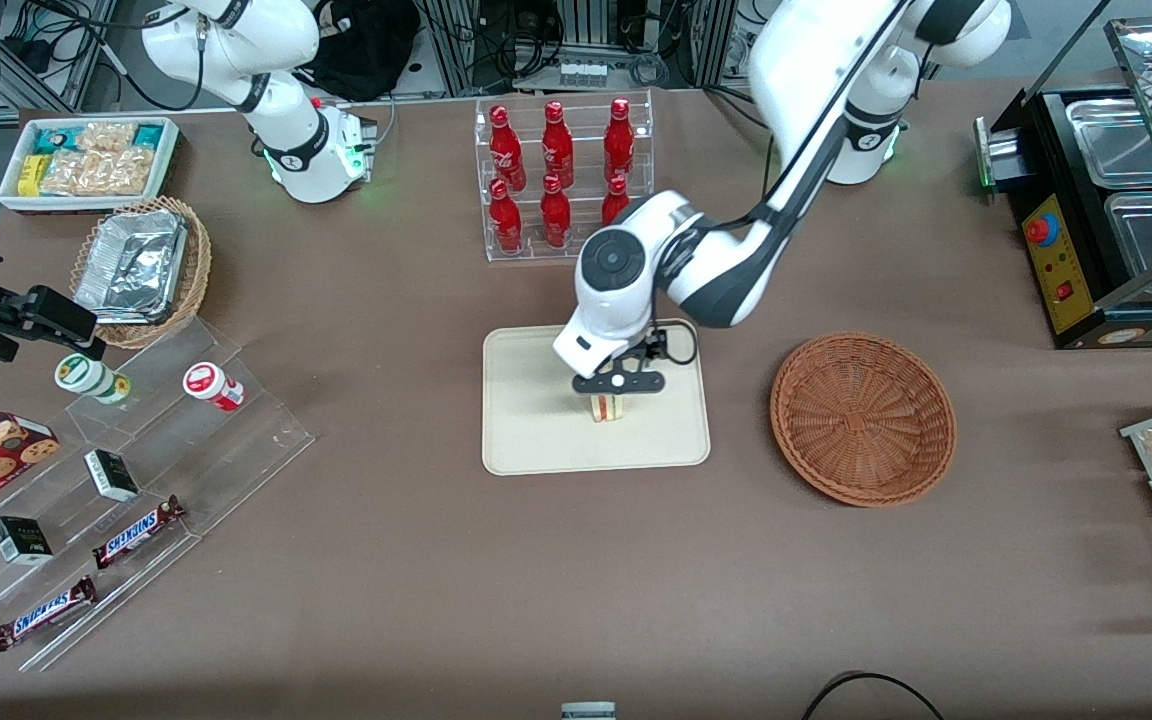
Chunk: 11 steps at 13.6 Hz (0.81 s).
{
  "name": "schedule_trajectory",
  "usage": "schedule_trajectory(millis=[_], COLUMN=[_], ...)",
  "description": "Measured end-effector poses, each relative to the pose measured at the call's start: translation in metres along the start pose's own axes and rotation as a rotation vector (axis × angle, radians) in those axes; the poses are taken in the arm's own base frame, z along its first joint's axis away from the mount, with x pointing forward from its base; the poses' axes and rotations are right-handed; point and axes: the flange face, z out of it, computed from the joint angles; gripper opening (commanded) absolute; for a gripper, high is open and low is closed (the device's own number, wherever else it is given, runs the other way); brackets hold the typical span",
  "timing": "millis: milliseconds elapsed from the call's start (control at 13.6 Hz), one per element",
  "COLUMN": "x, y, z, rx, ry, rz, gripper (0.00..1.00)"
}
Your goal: Place sandwich from basket to tray
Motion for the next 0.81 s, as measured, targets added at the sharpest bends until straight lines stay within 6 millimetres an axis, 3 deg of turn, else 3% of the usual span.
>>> schedule_trajectory(millis=[147,368,589,811], x=[0.014,0.032,0.04,0.031], y=[-0.04,-0.14,-0.242,-0.336], z=[-0.065,-0.15,-0.206,-0.251], rx=[0.009,0.067,0.091,0.089], ry=[0.015,-0.019,-0.059,-0.099], rz=[-0.062,-0.15,-0.122,-0.047], gripper=[1.0,1.0,1.0,1.0])
